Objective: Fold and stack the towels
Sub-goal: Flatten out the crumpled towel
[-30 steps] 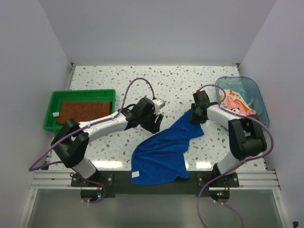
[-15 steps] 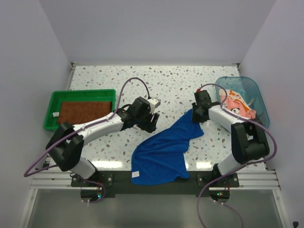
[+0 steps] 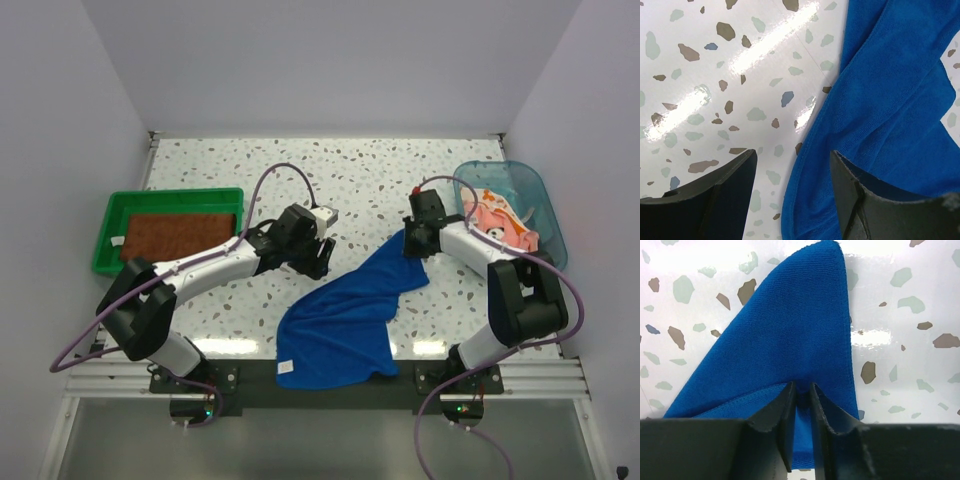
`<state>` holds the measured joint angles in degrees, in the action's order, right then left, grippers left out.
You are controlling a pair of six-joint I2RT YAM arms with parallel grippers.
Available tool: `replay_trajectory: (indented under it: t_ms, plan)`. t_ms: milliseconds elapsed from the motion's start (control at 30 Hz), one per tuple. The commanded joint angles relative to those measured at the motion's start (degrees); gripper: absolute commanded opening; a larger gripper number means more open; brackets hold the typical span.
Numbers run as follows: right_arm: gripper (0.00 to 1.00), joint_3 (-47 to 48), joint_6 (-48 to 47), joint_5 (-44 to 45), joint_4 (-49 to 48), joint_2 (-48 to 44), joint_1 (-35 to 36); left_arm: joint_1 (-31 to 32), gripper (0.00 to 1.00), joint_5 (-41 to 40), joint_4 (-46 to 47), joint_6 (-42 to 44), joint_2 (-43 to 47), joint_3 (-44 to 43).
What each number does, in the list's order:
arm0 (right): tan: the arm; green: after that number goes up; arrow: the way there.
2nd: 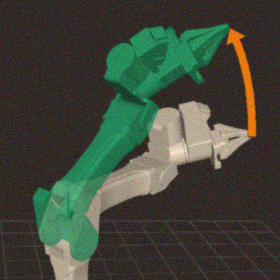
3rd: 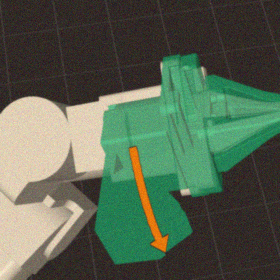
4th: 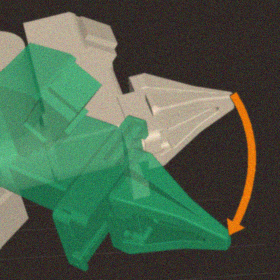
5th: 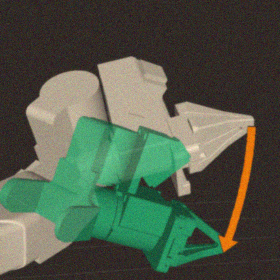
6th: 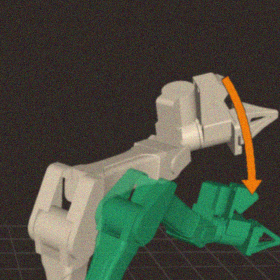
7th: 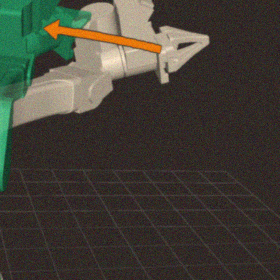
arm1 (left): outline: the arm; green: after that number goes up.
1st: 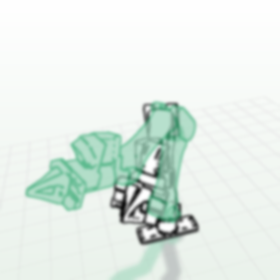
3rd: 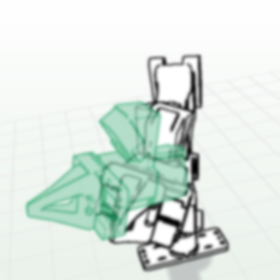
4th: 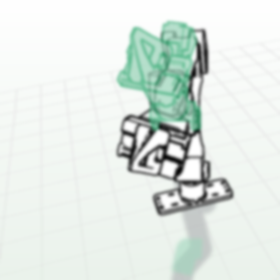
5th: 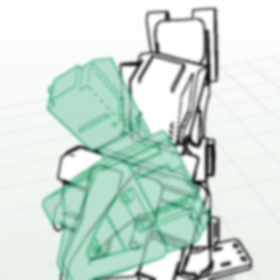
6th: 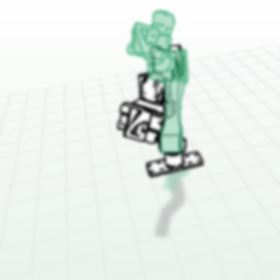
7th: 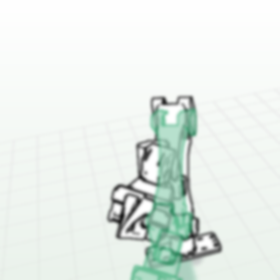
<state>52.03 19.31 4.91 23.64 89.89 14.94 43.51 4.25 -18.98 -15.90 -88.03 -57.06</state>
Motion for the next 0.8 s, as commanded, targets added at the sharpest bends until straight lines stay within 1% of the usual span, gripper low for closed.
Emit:
replay_trajectory:
  t_ms: [0,33,100,200,267,367,400,433,500,533,567,600,667,700,733,767]
  plan:
    - [0.19,-0.26,-0.94,-2.44,0.27,-1.37,-0.26,-0.53,0.65,0.49,-0.09,-0.36,2.69,0.37]
    - [0.17,-0.09,-1.03,-2.36,0.44,-1.73,-0.17,-0.44,0.65,0.32,-0.09,-0.45,2.95,0.63]
    - [0.01,0.70,-1.73,-2.62,1.67,-2.87,-0.17,-0.44,0.65,-0.29,-0.35,-0.62,3.47,0.81]
    - [0.00,2.37,-2.87,-3.76,2.55,-4.19,0.00,-0.44,0.65,-1.26,-0.62,-0.88,4.09,1.07]
    - [0.00,5.52,-4.63,-4.73,3.69,-4.81,0.79,-0.61,0.65,-2.40,-0.88,-1.06,5.14,1.25]
    - [0.00,12.11,-7.09,-7.09,4.31,-3.76,2.37,-2.02,0.65,-3.63,-1.84,-2.20,6.64,1.42]
    - [0.00,14.13,-8.31,-7.37,4.31,-3.14,4.12,-3.15,0.65,-3.90,-2.20,-2.55,7.16,1.51]
    - [0.00,18.33,-9.11,-7.63,4.14,-2.36,5.09,-3.69,0.65,-4.07,-2.55,-3.08,8.13,1.68]
    - [0.00,23.44,-10.51,-8.42,4.05,2.03,8.25,-5.44,0.65,-6.09,-3.78,-3.78,9.36,1.86]
    - [0.00,29.30,-11.57,-8.60,4.31,4.31,9.39,-5.88,0.65,-6.79,-4.22,-4.05,10.50,2.12]
    - [0.00,32.58,-11.84,-9.21,4.92,8.68,11.32,-6.41,0.65,-8.11,-5.35,-4.31,11.21,2.30]
    - [0.00,38.79,-12.01,-9.21,4.93,11.34,12.21,-7.20,0.65,-8.90,-5.88,-4.31,11.73,2.65]
    - [0.00,44.36,-11.93,-8.95,3.53,15.65,14.23,-7.73,0.65,-10.92,-7.55,-4.84,13.58,3.00]
    - [0.00,49.52,-11.84,-7.73,2.91,20.37,14.68,-8.34,0.65,-11.71,-8.08,-5.10,14.72,3.61]
    - [0.00,52.18,-11.75,-7.11,2.56,22.42,15.11,-8.52,0.64,-12.50,-8.52,-5.71,15.34,3.88]
    - [0.03,54.90,-11.58,-6.93,1.86,25.05,15.73,-8.79,0.64,-13.82,-9.66,-5.89,15.78,4.06]
